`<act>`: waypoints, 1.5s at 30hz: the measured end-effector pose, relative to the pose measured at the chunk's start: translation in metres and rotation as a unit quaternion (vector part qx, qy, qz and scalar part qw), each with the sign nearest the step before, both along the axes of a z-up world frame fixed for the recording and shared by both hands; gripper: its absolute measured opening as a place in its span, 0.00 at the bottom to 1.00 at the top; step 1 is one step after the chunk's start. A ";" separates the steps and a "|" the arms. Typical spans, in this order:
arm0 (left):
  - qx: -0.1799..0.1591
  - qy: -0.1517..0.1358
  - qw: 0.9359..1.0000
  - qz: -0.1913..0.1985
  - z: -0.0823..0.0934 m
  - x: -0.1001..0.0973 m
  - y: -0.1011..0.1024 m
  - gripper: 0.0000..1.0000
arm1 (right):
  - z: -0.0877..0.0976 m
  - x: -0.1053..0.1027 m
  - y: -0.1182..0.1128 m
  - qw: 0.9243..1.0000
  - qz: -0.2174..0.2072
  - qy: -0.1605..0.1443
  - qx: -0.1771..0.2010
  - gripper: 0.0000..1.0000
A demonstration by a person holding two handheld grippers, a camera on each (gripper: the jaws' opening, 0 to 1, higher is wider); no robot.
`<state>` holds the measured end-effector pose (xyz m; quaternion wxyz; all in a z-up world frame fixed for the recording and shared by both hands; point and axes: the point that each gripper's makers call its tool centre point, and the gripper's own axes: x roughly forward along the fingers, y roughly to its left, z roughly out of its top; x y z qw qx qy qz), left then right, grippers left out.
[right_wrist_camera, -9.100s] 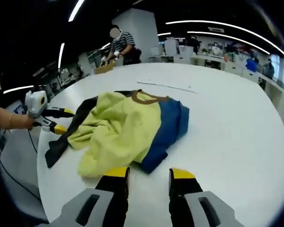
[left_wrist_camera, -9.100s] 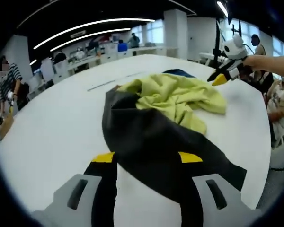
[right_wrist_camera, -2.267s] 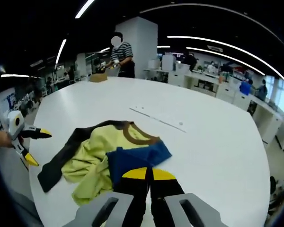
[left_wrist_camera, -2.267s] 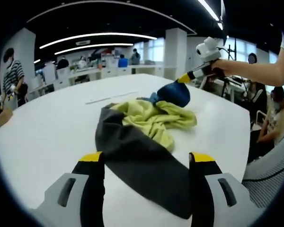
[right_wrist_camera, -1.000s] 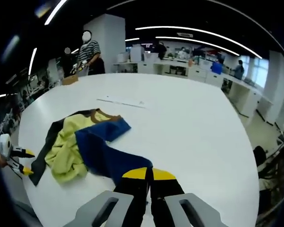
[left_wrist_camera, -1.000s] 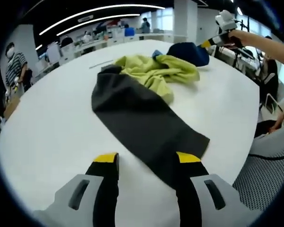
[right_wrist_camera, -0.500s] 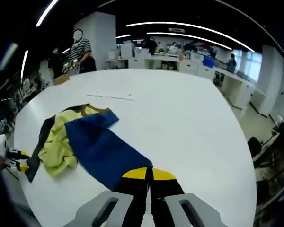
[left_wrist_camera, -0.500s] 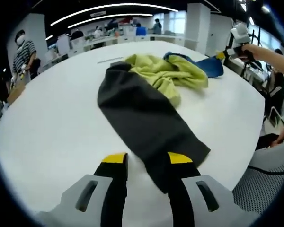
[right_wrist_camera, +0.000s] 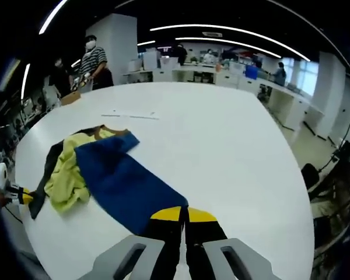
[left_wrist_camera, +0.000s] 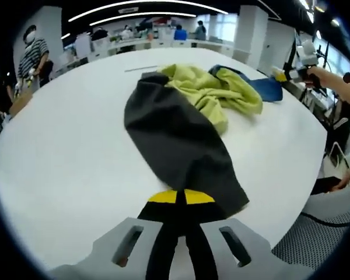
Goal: Fold the garment on the visible template until the final outline fits inside the template.
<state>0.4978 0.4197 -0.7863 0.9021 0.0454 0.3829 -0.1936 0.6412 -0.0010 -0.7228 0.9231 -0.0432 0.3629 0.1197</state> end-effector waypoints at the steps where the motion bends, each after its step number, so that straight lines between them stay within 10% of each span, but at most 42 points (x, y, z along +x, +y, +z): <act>1: 0.001 -0.002 1.000 -0.001 0.001 0.001 0.002 0.00 | -0.001 0.000 -0.002 1.000 0.001 0.001 -0.002 0.00; 27: 0.076 -0.054 0.994 0.055 0.050 0.049 0.113 0.00 | -0.009 -0.024 -0.046 0.999 -0.042 0.022 -0.020 0.00; 45: 0.159 -0.044 0.985 0.055 0.036 0.067 0.174 0.00 | -0.022 -0.032 -0.099 0.994 -0.103 0.035 -0.030 0.00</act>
